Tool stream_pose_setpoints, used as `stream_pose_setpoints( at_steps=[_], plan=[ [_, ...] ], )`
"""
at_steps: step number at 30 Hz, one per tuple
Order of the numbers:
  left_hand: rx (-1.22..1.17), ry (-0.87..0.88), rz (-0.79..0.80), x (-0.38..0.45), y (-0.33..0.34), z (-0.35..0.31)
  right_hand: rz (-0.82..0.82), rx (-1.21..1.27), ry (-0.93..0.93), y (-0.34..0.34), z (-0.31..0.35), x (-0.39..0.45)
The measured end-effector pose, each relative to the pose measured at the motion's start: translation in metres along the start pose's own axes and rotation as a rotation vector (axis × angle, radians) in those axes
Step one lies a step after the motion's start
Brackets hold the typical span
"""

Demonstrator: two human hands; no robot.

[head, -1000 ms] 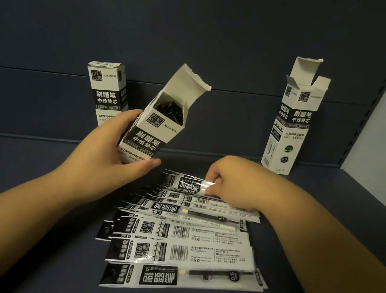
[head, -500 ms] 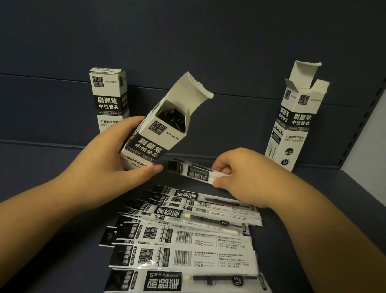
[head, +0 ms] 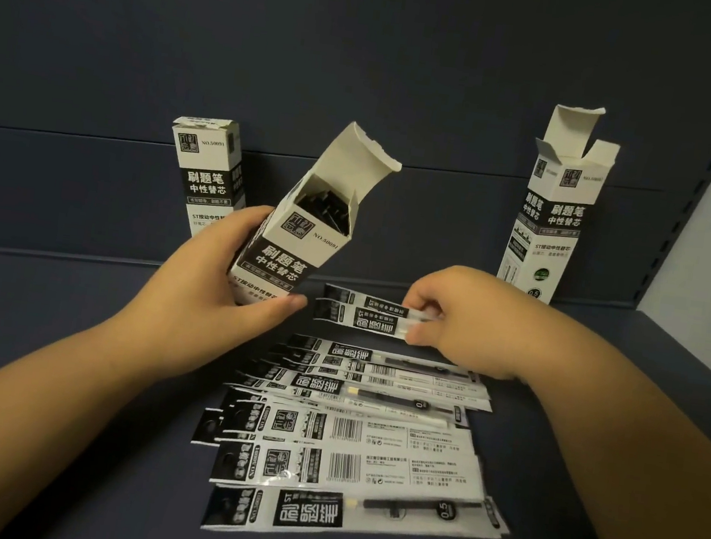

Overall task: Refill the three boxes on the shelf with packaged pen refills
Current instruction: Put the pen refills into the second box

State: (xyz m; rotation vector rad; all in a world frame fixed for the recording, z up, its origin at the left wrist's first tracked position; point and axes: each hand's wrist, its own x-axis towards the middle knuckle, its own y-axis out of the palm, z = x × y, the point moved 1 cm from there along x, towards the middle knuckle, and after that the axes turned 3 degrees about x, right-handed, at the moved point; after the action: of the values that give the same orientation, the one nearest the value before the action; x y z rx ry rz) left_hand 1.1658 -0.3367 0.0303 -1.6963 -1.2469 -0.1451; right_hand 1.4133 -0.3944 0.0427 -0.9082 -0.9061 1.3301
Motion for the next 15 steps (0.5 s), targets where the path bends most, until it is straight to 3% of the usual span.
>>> stream_pose_setpoints(
  at_steps=[11,15],
  plan=[
    [-0.018,-0.017,0.003,-0.0001,-0.0008,-0.0029,0.063,-0.107,0.026,-0.0069,0.003,-0.0062],
    [-0.028,-0.026,0.005,0.0001,-0.0008,-0.0012,-0.066,-0.045,0.034,-0.0109,0.0045,-0.0077]
  ],
)
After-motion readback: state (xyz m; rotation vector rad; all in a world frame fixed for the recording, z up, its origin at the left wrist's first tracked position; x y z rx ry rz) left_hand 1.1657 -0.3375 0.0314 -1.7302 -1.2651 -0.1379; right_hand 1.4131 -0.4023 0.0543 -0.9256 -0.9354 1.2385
